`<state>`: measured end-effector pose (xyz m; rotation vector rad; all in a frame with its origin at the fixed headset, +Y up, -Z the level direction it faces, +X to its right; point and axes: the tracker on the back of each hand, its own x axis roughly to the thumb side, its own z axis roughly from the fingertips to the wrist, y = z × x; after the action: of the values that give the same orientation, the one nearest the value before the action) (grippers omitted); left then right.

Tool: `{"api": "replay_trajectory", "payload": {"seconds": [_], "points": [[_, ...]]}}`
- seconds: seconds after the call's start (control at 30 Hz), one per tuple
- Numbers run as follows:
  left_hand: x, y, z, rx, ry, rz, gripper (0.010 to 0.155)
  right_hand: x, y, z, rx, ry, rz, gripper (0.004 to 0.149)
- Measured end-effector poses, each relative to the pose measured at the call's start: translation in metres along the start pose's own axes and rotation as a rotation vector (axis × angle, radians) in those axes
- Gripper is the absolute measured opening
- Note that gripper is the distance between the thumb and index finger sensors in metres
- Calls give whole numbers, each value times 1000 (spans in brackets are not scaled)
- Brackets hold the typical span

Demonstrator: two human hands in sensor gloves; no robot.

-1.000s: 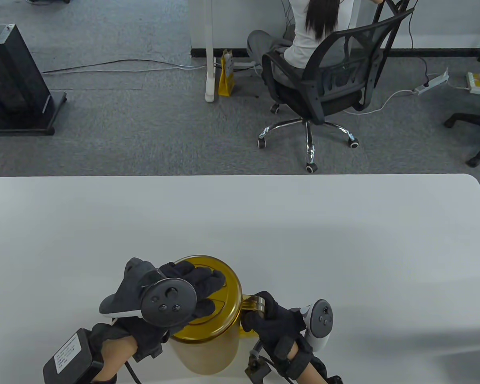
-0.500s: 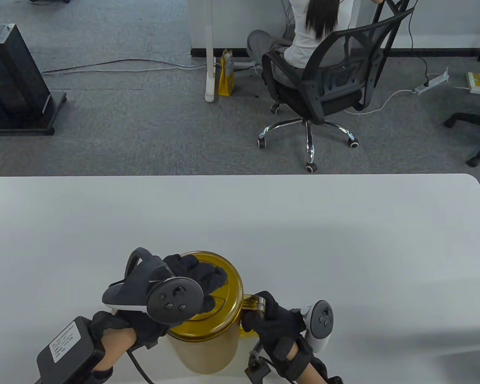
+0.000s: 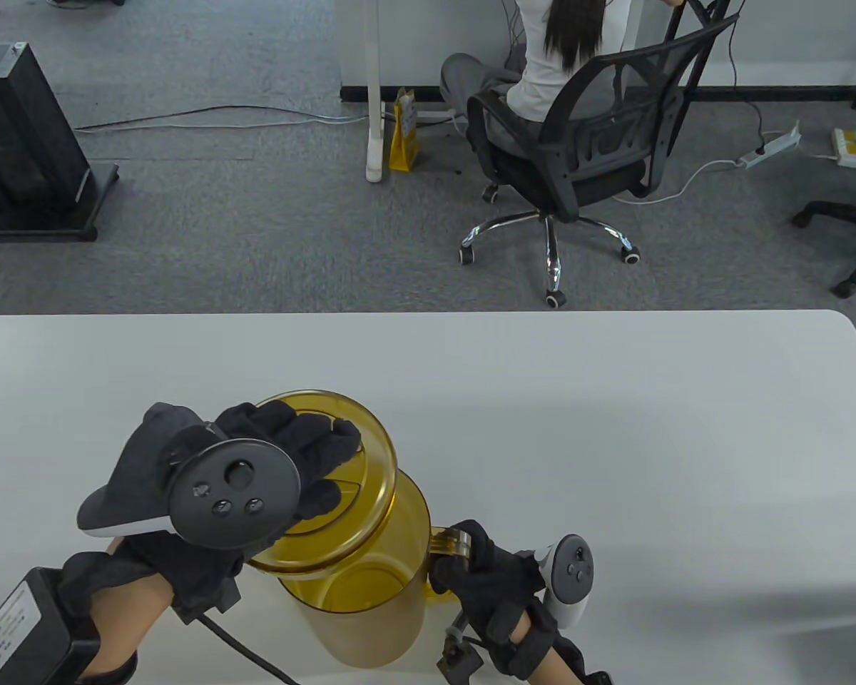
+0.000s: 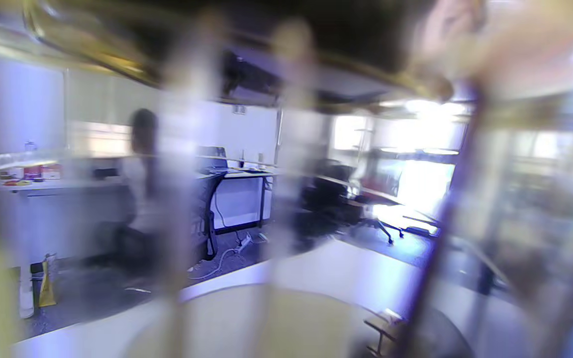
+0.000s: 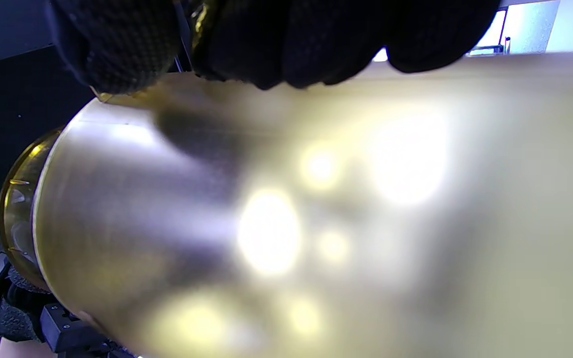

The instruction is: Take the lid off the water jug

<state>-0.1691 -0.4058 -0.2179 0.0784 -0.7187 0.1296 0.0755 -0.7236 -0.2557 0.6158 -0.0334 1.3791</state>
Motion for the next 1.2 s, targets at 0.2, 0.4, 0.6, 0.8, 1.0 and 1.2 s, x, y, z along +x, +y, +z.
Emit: {"api": "replay_trajectory", "payload": {"seconds": [0.2,0.4,0.6,0.8,1.0,1.2], "points": [[-17,10,24,16,96,13,56,0,0,0,7,0,1,47],[-40,5,40,2,219,42,57,0,-1,-1,12,-5,17,48],[-54,-2,50,-27,302,81,57,0,-1,-1,13,-6,18,49],[-60,-10,61,-16,340,33,57,0,-1,0,10,-7,21,49],[-83,-22,81,-25,426,89,57,0,0,0,11,-8,22,50],[-105,-38,92,-21,475,116,57,0,0,0,16,-9,26,50]]}}
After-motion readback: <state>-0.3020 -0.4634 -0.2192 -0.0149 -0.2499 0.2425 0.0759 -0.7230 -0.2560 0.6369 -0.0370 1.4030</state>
